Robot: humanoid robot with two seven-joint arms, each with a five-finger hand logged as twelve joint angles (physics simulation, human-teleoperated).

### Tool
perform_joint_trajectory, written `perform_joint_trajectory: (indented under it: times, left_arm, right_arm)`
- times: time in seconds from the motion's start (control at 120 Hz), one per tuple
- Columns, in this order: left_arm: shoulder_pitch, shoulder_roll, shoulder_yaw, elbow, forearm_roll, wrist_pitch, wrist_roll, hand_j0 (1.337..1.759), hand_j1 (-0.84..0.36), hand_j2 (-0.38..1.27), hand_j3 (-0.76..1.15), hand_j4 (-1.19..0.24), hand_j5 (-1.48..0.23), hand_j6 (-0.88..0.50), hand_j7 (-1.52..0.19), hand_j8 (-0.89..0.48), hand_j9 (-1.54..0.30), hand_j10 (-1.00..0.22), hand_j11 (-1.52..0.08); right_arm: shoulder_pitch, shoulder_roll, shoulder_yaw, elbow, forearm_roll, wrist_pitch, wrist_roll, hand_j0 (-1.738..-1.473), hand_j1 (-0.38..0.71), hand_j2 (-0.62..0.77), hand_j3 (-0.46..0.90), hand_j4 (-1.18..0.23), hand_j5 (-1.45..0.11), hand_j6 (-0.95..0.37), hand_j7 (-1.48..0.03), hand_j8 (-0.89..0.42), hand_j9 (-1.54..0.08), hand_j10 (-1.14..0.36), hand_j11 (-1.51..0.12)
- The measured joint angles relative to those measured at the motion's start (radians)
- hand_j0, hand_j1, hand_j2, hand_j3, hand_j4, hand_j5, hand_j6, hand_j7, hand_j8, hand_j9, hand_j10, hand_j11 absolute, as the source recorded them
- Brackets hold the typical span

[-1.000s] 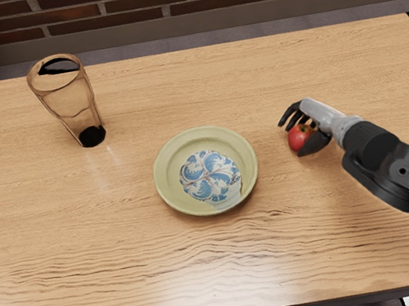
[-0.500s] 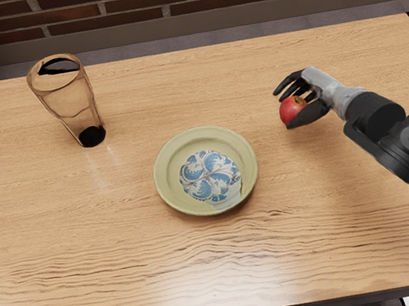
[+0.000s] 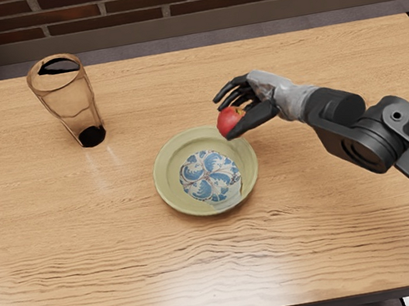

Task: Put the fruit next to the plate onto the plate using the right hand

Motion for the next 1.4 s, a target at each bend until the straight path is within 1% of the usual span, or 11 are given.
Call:
perform_joint_trajectory:
  times: [0.333,0.483,0.508,0.55,0.642,0.717,0.808,0.95,1.192,1.283,1.4]
  left_arm:
    - [0.000,0.000,0.000,0.000,0.000,0.000,0.000,1.658,0.35,0.00,0.00,0.00,0.00,0.00,0.00,0.00,0.00,0.00,0.00]
    - [0.000,0.000,0.000,0.000,0.000,0.000,0.000,1.658,0.35,0.00,0.00,0.00,0.00,0.00,0.00,0.00,0.00,0.00,0.00]
    - [0.000,0.000,0.000,0.000,0.000,0.000,0.000,1.658,0.35,0.00,0.00,0.00,0.00,0.00,0.00,0.00,0.00,0.00,0.00]
    - [0.000,0.000,0.000,0.000,0.000,0.000,0.000,1.658,0.35,0.00,0.00,0.00,0.00,0.00,0.00,0.00,0.00,0.00,0.00]
    - [0.000,0.000,0.000,0.000,0.000,0.000,0.000,1.658,0.35,0.00,0.00,0.00,0.00,0.00,0.00,0.00,0.00,0.00,0.00]
    - [0.000,0.000,0.000,0.000,0.000,0.000,0.000,1.658,0.35,0.00,0.00,0.00,0.00,0.00,0.00,0.00,0.00,0.00,0.00]
    - [0.000,0.000,0.000,0.000,0.000,0.000,0.000,1.658,0.35,0.00,0.00,0.00,0.00,0.00,0.00,0.00,0.00,0.00,0.00]
    - [0.000,0.000,0.000,0.000,0.000,0.000,0.000,1.658,0.35,0.00,0.00,0.00,0.00,0.00,0.00,0.00,0.00,0.00,0.00]
    - [0.000,0.000,0.000,0.000,0.000,0.000,0.000,1.658,0.35,0.00,0.00,0.00,0.00,0.00,0.00,0.00,0.00,0.00,0.00]
    - [0.000,0.000,0.000,0.000,0.000,0.000,0.000,1.658,0.35,0.00,0.00,0.00,0.00,0.00,0.00,0.00,0.00,0.00,0.00]
    - [0.004,0.000,0.002,0.000,0.000,0.000,0.000,1.658,0.35,0.00,0.00,0.00,0.00,0.00,0.00,0.00,0.00,0.00,0.00]
  right_arm:
    - [-0.021,0.087,-0.029,0.001,0.005,0.003,0.000,-1.658,0.30,0.44,0.00,-0.68,-0.90,-0.67,-0.89,-0.43,-0.89,-0.50,-0.88]
    - [-0.034,0.107,-0.039,0.000,0.004,0.003,0.000,-1.657,0.27,0.40,0.00,-0.69,-0.92,-0.69,-0.90,-0.43,-0.91,-0.51,-0.90]
    - [-0.035,0.108,-0.047,0.000,0.004,0.002,0.000,-1.657,0.24,0.35,0.00,-0.65,-0.86,-0.65,-0.85,-0.42,-0.85,-0.49,-0.84]
    - [-0.032,0.105,-0.062,0.000,0.003,0.002,0.000,-1.657,0.14,0.28,0.00,-0.53,-0.71,-0.54,-0.70,-0.35,-0.71,-0.41,-0.70]
    - [-0.026,0.103,-0.076,0.001,0.003,0.002,0.000,-1.657,-0.02,0.18,0.00,-0.35,-0.47,-0.35,-0.46,-0.24,-0.46,-0.27,-0.46]
    - [-0.024,0.098,-0.076,0.001,0.002,0.002,0.001,-1.658,-0.11,0.12,0.00,-0.25,-0.34,-0.25,-0.33,-0.17,-0.33,-0.20,-0.33]
    - [-0.022,0.090,-0.035,0.015,0.004,0.036,0.001,-1.658,-0.19,0.08,0.00,-0.17,-0.23,-0.17,-0.23,-0.12,-0.23,-0.14,-0.22]
    - [-0.022,0.090,0.063,0.053,0.124,0.151,0.001,-1.658,-0.25,0.03,0.00,-0.10,-0.13,-0.10,-0.13,-0.08,-0.13,-0.08,-0.13]
    - [-0.041,0.087,0.236,0.063,0.473,0.362,0.001,-1.658,-0.29,0.01,0.00,-0.05,-0.07,-0.05,-0.07,-0.04,-0.07,-0.05,-0.07]
    - [-0.098,0.079,0.321,0.057,0.555,0.424,0.001,-1.658,-0.30,0.00,0.00,-0.04,-0.06,-0.04,-0.06,-0.04,-0.06,-0.04,-0.06]
    - [-0.198,0.075,0.433,0.051,0.600,0.493,0.001,-1.658,-0.31,0.00,0.00,-0.04,-0.05,-0.04,-0.05,-0.04,-0.05,-0.04,-0.05]
